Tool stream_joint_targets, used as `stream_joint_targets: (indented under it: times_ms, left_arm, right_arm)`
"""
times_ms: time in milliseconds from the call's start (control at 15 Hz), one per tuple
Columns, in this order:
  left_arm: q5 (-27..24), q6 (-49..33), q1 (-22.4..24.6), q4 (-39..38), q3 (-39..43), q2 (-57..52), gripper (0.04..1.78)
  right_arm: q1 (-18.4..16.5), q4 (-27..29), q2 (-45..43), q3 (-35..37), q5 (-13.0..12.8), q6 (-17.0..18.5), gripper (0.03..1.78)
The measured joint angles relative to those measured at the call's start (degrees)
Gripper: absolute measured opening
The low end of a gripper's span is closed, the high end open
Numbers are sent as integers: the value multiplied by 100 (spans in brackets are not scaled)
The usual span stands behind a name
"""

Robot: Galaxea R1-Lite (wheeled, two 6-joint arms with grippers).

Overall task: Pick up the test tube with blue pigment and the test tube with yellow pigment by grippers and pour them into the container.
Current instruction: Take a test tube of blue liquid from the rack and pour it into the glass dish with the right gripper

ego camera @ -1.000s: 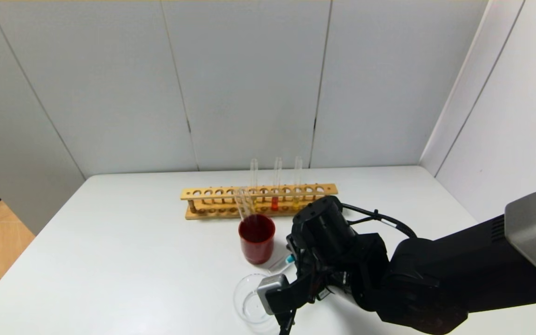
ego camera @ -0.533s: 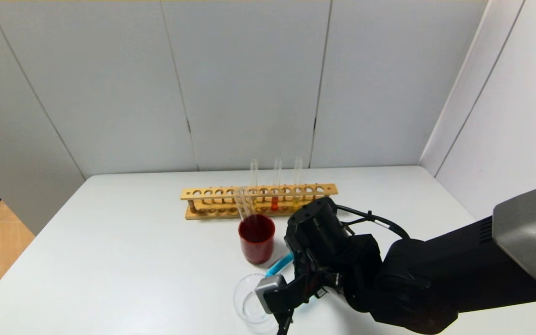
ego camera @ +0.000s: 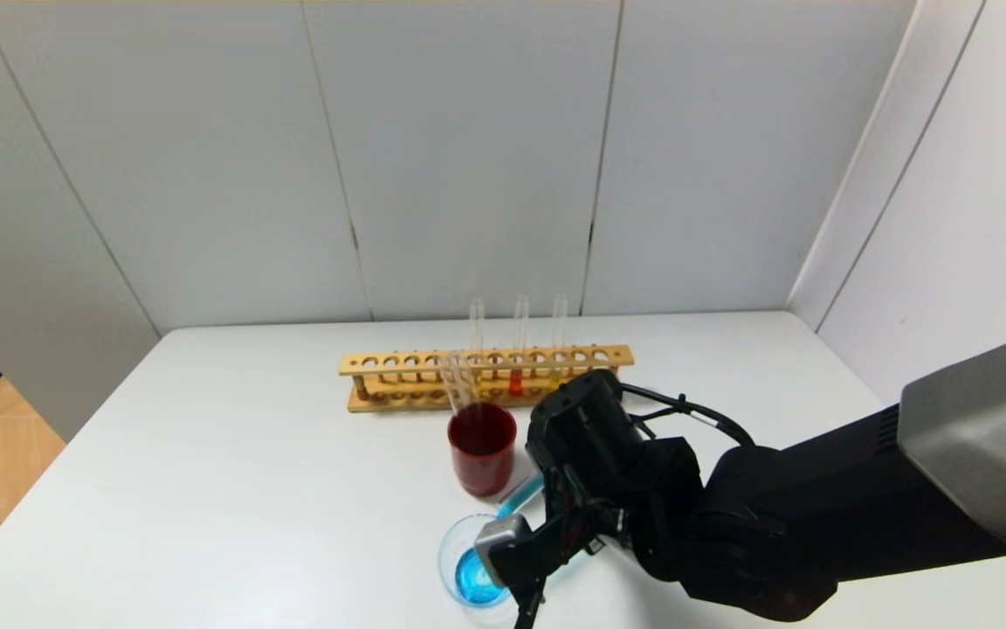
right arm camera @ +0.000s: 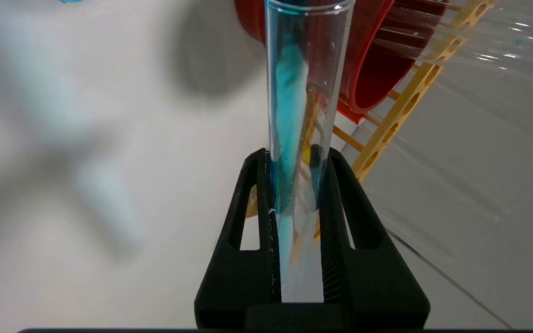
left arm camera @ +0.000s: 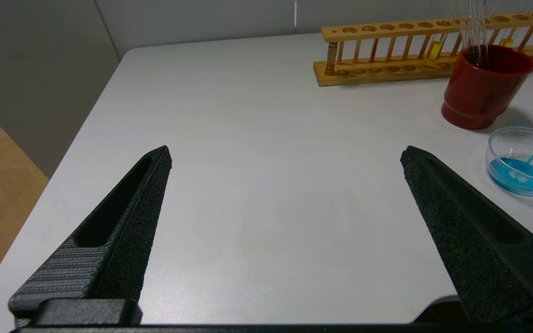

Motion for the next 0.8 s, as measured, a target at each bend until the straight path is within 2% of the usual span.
stream_joint_targets:
  times_ms: [400,533,800]
  left_arm:
    - [0,-2,0,0,0,0,175]
    - [0,-2,0,0,0,0,175]
    - [0,-2,0,0,0,0,175]
  right_arm:
    - [49,-22,77,-79,-179,-332,33]
    - [90,-33,101,-113,-372,-480,33]
    - [182,-33,140,-251,-542,-670,33]
